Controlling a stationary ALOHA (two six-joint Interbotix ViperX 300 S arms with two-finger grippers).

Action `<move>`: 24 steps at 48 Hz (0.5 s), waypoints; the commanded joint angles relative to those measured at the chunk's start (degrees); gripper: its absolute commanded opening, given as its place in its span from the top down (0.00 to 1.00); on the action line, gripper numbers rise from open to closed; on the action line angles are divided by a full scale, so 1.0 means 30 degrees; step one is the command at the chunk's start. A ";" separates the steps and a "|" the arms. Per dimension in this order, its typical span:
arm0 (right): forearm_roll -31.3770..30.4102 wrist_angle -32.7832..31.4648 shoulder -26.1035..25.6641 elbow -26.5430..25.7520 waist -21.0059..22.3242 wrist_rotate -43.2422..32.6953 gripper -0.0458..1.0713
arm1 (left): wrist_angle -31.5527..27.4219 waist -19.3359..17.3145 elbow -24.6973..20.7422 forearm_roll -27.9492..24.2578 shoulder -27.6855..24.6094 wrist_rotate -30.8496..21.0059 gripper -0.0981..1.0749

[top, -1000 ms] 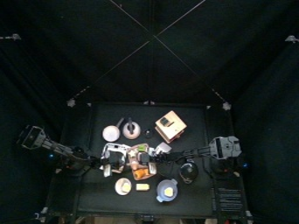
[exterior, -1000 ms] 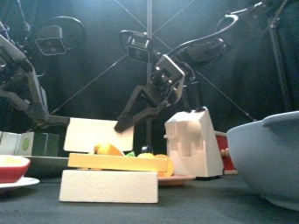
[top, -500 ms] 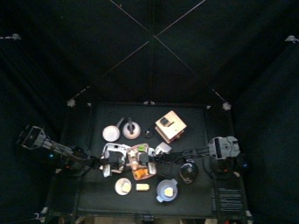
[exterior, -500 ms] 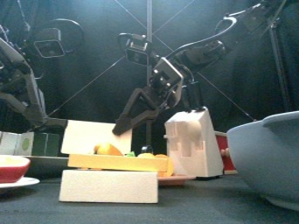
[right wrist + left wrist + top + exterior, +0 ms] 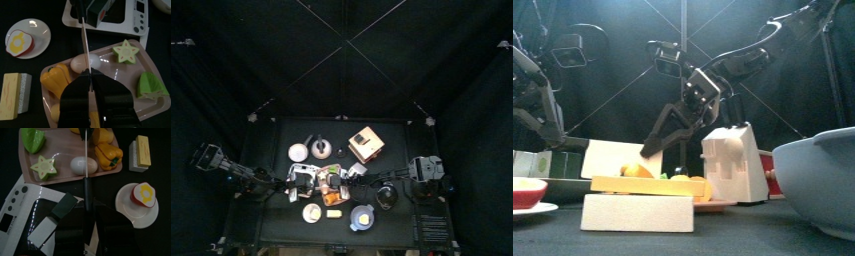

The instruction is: Cut egg

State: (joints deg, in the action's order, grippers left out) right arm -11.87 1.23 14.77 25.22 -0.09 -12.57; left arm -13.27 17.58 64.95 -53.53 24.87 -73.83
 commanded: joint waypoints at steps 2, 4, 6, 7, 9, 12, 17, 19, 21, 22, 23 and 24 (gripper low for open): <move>0.0234 -0.0059 -0.0117 -0.0176 0.0205 -0.0029 0.67 | 0.0352 0.0000 -0.0176 0.0059 -0.0352 -0.0029 0.58; 0.0293 -0.0059 -0.0059 -0.0146 0.0205 0.0000 0.67 | 0.0439 -0.0029 -0.0205 0.0029 -0.0527 -0.0029 0.58; 0.0322 -0.0059 -0.0029 -0.0146 0.0176 0.0000 0.67 | 0.0527 -0.0059 -0.0264 0.0029 -0.0703 -0.0029 0.58; 0.0352 -0.0059 0.0000 -0.0146 0.0176 0.0000 0.67 | 0.0586 -0.0117 -0.0293 0.0029 -0.0850 0.0000 0.58; 0.0352 -0.0059 0.0029 -0.0146 0.0176 0.0000 0.67 | 0.0703 -0.0146 -0.0322 0.0029 -0.1025 0.0000 0.58; 0.0352 -0.0059 0.0088 -0.0146 0.0176 0.0000 0.67 | 0.0850 -0.0234 -0.0381 0.0029 -0.1260 0.0000 0.58; 0.0381 -0.0059 0.0117 -0.0146 0.0176 -0.0029 0.67 | 0.0967 -0.0381 -0.0469 0.0000 -0.1553 0.0000 0.58; 0.0439 -0.0059 0.0146 -0.0146 0.0205 -0.0029 0.67 | 0.0996 -0.0439 -0.0469 0.0000 -0.1611 0.0000 0.58; 0.0498 -0.0059 0.0205 -0.0117 0.0234 -0.0029 0.67 | 0.1025 -0.0498 -0.0469 0.0000 -0.1641 0.0000 0.58; 0.0527 -0.0059 0.0234 -0.0117 0.0234 0.0000 0.67 | 0.1025 -0.0527 -0.0469 0.0000 -0.1641 0.0000 0.58; 0.0557 -0.0059 0.0293 -0.0117 0.0234 -0.0029 0.67 | 0.1025 -0.0557 -0.0469 0.0000 -0.1641 0.0000 0.58; 0.0615 -0.0059 0.0322 -0.0117 0.0234 0.0000 0.67 | 0.1025 -0.0586 -0.0469 0.0000 -0.1641 0.0000 0.58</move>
State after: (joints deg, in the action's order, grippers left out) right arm -10.63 0.88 16.17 25.40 -0.09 -12.39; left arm -10.46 16.08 63.46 -53.61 20.57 -73.74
